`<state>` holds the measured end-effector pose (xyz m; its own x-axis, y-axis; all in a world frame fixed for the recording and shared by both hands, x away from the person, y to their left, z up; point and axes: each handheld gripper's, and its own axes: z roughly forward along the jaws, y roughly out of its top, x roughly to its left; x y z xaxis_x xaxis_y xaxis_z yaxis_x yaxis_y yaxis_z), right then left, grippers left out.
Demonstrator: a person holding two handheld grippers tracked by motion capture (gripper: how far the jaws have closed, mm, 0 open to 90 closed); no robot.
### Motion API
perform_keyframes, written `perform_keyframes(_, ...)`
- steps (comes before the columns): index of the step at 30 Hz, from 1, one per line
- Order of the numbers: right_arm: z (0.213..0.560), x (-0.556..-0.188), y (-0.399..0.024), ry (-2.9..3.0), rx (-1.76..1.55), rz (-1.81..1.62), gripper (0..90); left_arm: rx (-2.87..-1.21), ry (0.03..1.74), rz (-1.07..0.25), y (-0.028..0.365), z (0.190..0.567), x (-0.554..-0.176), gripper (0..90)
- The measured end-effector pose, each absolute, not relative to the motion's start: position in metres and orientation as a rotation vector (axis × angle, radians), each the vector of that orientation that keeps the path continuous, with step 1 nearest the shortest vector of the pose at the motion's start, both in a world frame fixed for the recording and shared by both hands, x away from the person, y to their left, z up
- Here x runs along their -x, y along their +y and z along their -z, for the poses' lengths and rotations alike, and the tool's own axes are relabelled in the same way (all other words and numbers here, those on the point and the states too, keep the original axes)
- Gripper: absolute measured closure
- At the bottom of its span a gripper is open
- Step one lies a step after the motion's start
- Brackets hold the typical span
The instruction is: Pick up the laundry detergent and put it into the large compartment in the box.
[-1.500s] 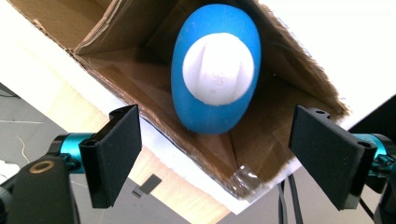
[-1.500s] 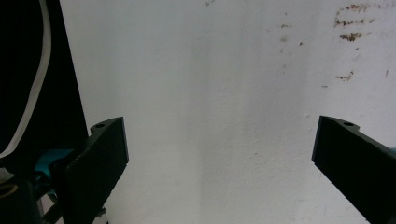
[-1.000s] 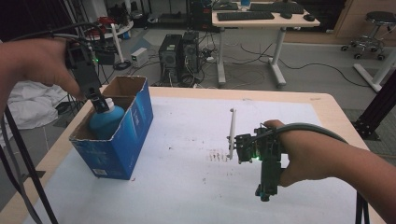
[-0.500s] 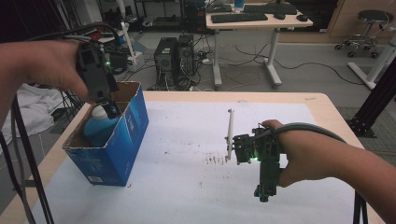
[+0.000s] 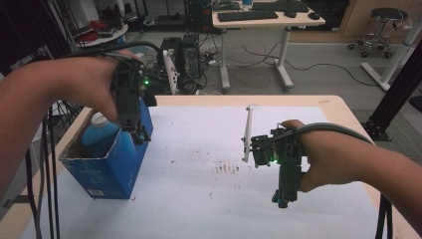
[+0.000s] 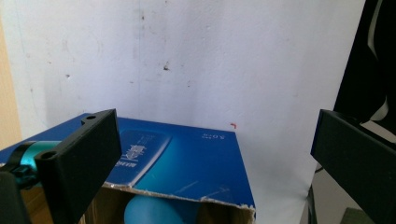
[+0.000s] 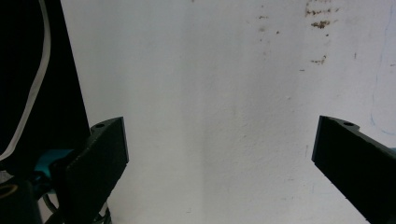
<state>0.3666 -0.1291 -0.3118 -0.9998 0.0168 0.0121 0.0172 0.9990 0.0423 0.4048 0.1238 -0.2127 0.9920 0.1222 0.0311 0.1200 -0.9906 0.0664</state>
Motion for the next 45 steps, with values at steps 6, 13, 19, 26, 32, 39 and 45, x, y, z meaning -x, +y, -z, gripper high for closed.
perform_keyframes(6,0.307,-0.365,-0.133,-3.134,0.07,0.072,2.7,-3.056,0.161,-0.009,0.122,0.224,-0.405,1.7)
perform_keyframes(13,0.306,-0.368,-0.137,-3.141,0.076,0.076,2.7,-3.057,0.155,0.004,0.118,0.234,-0.41,1.7)
perform_keyframes(19,0.307,-0.371,-0.14,-3.135,0.068,0.079,2.6,-3.072,0.153,0.0,0.115,0.238,-0.412,1.7)
perform_keyframes(26,0.307,-0.373,-0.143,-3.131,0.071,0.091,2.7,-3.069,0.162,0.001,0.112,0.238,-0.416,1.7)
perform_keyframes(32,0.307,-0.375,-0.144,-3.132,0.069,0.089,2.7,-3.066,0.176,-0.019,0.11,0.233,-0.421,1.7)
perform_keyframes(39,0.309,-0.376,-0.143,-3.128,0.07,0.086,2.7,-3.06,0.184,-0.015,0.109,0.232,-0.428,1.7)
perform_keyframes(45,0.309,-0.377,-0.142,-3.124,0.064,0.088,2.7,-3.064,0.177,-0.014,0.11,0.233,-0.43,1.7)
